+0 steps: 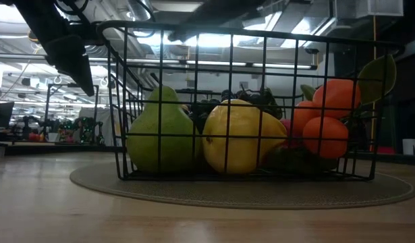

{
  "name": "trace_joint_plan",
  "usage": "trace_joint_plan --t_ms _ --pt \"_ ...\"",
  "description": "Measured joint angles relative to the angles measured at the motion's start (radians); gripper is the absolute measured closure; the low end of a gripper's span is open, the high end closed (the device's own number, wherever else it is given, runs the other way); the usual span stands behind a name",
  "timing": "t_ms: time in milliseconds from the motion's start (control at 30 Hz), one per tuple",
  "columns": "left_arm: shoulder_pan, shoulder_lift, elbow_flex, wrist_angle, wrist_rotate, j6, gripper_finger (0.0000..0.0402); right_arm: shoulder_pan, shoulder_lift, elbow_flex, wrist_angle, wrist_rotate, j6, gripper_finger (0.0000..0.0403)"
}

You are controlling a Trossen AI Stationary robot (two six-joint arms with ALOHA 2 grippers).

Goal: Build produce basket
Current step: Put the violet eggplant into the black wire basket

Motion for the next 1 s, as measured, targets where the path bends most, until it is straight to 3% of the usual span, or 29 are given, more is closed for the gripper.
trace_joint_plan --t_ms 333,600,1000 --pt "0.000 0.000 0.000 0.000 0.000 0.000 0.0360 0.113 0.000 0.000 0.035 0.057 -0.004 0.0314" --pt "0.000 0.000 0.000 0.000 0.000 0.000 0.0360 0.120 0.000 0.000 0.070 0.132 -0.004 0.0284" --pt "0.000 0.000 0.000 0.000 0.000 0.000 0.0360 0.119 0.002 -0.035 0.131 0.133 0.039 0.0277"
